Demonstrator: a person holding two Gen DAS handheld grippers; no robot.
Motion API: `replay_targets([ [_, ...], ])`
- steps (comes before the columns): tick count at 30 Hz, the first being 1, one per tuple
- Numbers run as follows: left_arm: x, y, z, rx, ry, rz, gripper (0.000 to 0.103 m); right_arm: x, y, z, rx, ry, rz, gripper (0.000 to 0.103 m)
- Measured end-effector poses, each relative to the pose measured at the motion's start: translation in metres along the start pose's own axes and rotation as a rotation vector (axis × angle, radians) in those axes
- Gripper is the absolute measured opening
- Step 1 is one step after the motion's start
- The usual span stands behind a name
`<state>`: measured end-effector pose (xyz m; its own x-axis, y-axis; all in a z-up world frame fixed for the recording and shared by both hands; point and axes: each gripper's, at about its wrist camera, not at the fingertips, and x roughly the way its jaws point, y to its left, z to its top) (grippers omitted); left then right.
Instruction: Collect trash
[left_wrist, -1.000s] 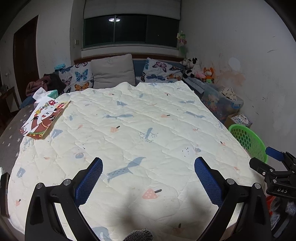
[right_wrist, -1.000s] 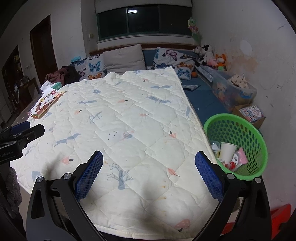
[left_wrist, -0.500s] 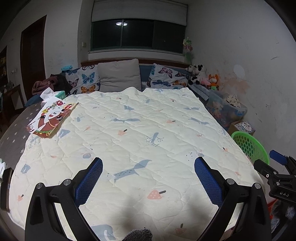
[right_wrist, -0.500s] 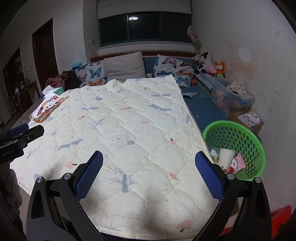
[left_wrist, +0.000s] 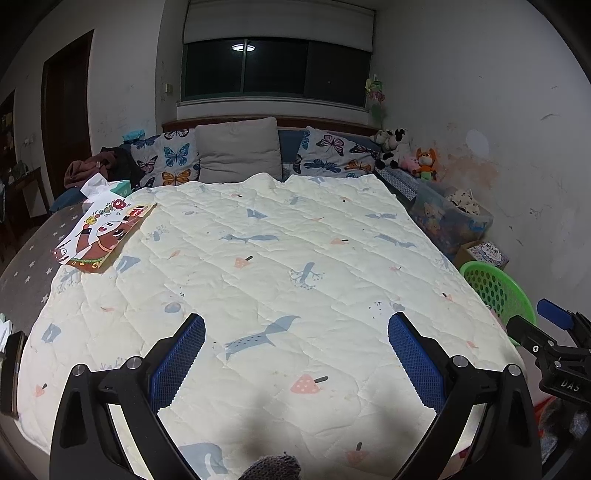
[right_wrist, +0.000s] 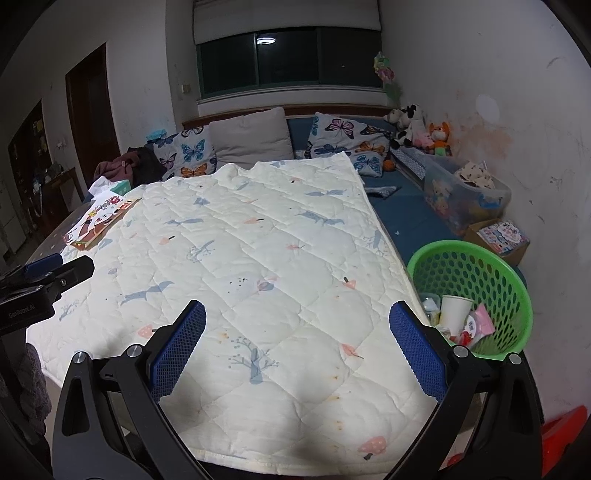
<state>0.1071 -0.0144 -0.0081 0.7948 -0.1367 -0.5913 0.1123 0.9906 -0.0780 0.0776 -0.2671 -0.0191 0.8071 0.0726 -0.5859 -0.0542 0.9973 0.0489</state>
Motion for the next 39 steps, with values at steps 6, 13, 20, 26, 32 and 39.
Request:
replay_targets([
  [6,0.0008,-0.0013,-0.0015,-0.003,0.007,0.001,0.096,0.0014,-0.0005,-0.0006,0.005,0.005,0.004,0.099],
  [13,0.0023,-0.0009,-0.0031,-0.006,0.015,-0.001,0.096,0.0033,-0.0002,-0.0018,0.009,0.006,0.009,0.099],
  [20,0.0046,-0.0022,-0.0052,-0.006,0.028,-0.002,0.096,0.0044,0.0009,-0.0031,0.005,0.009,0.016,0.099],
  [26,0.0054,-0.0024,-0.0063,-0.008,0.029,-0.001,0.096,0.0056,0.0017,-0.0040,0.008,0.012,0.021,0.099],
  [32,0.0087,-0.0004,-0.0085,-0.015,0.041,0.000,0.096,0.0078,0.0014,-0.0048,0.005,0.017,0.019,0.099],
  [39,0.0092,0.0001,-0.0085,-0.013,0.040,0.002,0.096,0.0069,0.0008,-0.0059,0.007,0.014,0.016,0.099],
])
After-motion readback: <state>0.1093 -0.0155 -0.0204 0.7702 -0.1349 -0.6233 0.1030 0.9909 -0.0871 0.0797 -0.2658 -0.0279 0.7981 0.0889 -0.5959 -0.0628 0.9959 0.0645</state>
